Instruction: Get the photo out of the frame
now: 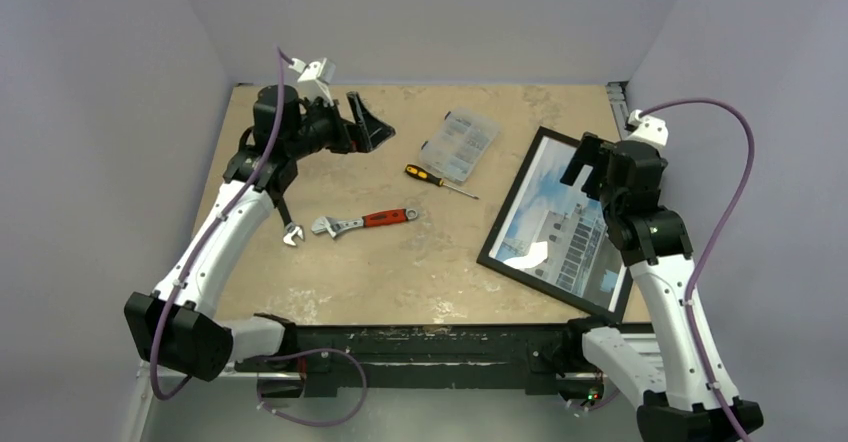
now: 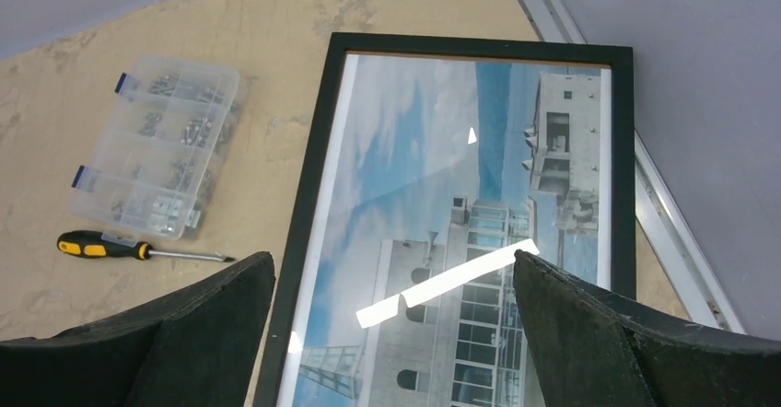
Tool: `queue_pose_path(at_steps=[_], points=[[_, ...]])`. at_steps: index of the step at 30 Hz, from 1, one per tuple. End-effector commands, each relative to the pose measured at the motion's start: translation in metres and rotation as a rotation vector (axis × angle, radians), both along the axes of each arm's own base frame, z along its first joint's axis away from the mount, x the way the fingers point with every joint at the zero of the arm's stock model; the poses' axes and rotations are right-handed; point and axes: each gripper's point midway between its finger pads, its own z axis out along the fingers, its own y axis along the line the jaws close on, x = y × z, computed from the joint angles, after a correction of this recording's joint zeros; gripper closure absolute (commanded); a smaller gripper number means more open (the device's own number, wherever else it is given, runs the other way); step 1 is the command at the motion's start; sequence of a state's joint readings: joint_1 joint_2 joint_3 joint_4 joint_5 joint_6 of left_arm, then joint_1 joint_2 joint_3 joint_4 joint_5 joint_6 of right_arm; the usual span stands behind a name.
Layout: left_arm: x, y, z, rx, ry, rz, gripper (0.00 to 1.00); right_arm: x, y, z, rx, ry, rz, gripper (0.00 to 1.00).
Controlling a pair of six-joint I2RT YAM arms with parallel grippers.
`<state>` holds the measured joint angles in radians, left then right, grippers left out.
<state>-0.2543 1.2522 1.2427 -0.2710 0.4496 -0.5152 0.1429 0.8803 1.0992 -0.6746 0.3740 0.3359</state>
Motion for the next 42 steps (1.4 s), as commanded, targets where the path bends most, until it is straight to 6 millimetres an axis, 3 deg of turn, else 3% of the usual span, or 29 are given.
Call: queue_pose_path(at_steps=[1, 10, 16, 21, 30, 35, 42], points=[[-0.008, -0.035, 0.007, -0.01, -0.006, -0.115, 0.0, 0.002, 0.004, -0.013, 0.005, 0.036, 0.019, 0.01], [-0.027, -0.103, -0.046, 0.031, 0.186, -0.316, 0.0, 0.008, 0.021, -0.047, 0.043, 0.157, 0.093, 0.01], [-0.04, -0.15, -0.114, 0.072, 0.421, -0.409, 0.05, 0.005, 0.024, -0.046, 0.065, 0.145, 0.102, 0.02], [-0.041, -0.167, -0.17, 0.086, 0.598, -0.412, 0.11, 0.002, 0.024, -0.04, 0.067, 0.124, 0.105, 0.02], [-0.035, -0.153, -0.221, 0.072, 0.746, -0.285, 0.12, -0.007, 0.023, -0.035, 0.07, 0.107, 0.108, 0.02], [-0.035, -0.124, -0.259, 0.059, 0.894, -0.186, 0.12, -0.011, 0.026, -0.032, 0.091, 0.1, 0.116, 0.02], [-0.016, -0.092, -0.279, 0.056, 0.943, -0.07, 0.12, -0.007, 0.037, -0.033, 0.144, 0.086, 0.152, 0.02]])
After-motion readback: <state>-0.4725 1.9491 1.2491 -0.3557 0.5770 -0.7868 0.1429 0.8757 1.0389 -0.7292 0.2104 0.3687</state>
